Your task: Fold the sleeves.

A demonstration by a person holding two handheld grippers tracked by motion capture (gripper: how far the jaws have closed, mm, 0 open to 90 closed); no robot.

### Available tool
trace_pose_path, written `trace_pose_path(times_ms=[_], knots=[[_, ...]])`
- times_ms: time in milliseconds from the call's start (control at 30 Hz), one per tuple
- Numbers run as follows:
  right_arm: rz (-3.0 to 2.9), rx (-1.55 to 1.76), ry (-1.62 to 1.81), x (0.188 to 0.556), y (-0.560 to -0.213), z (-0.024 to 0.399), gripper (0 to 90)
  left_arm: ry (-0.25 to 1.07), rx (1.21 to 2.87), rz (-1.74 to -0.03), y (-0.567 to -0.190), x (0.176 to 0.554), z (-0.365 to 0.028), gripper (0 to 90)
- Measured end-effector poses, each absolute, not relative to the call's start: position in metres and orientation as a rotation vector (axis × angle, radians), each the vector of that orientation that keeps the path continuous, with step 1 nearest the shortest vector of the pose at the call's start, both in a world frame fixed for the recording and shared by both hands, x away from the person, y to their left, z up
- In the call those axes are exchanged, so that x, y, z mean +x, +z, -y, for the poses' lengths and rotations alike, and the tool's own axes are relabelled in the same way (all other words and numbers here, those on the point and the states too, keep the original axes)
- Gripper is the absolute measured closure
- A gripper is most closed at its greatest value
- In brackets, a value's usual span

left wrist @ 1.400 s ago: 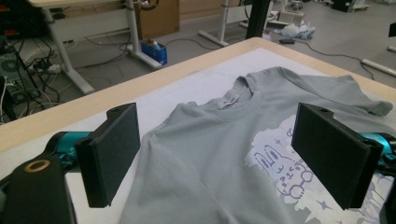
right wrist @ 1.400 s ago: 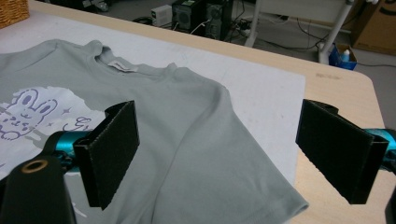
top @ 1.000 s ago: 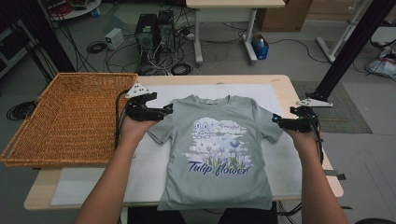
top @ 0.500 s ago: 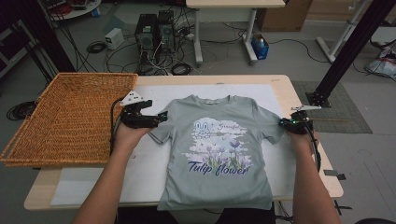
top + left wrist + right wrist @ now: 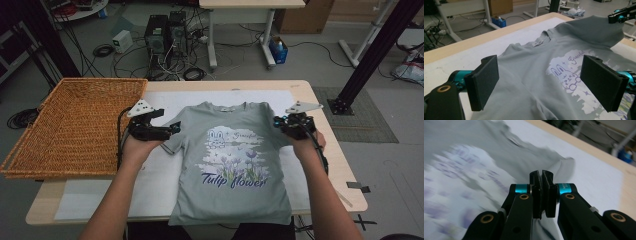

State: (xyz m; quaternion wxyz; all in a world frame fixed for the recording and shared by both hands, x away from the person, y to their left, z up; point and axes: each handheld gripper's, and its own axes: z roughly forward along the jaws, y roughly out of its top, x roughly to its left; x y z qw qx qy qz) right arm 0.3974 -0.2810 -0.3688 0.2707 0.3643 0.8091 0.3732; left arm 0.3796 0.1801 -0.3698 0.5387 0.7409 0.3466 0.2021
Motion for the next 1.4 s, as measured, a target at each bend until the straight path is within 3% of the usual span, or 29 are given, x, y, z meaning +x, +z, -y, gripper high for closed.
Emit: trace_pose_path(times_ms=[100, 200, 233, 500, 667, 1233, 1400], knots=[[-2.222, 0.913, 1.029, 0.39, -0.364, 0.246, 85.3, 0.479, 1.766, -0.816, -0.368, 0.375, -0.178, 15.5], [-2.268, 0.869, 1.055, 0.386, -0.368, 0.219, 68.1, 0.476, 1.764, -0.816, -0.37, 0.373, -0.176, 15.5], [-2.264, 0.844, 1.063, 0.383, -0.368, 0.214, 67.0, 0.478, 1.768, -0.818, -0.37, 0.372, -0.176, 15.5], [-2.193, 0.914, 1.062, 0.381, -0.365, 0.245, 53.9, 0.474, 1.775, -0.869, -0.379, 0.383, -0.176, 15.5], [-2.163, 0.961, 1.083, 0.379, -0.369, 0.265, 49.8, 0.445, 1.793, -0.9, -0.393, 0.398, -0.167, 15.5], [-2.123, 0.992, 1.008, 0.367, -0.374, 0.307, 49.4, 0.406, 1.885, -1.173, -0.459, 0.449, -0.172, 16.7], [-2.117, 0.991, 1.011, 0.366, -0.374, 0.308, 49.8, 0.491, 1.93, -1.236, -0.457, 0.445, -0.168, 56.4]])
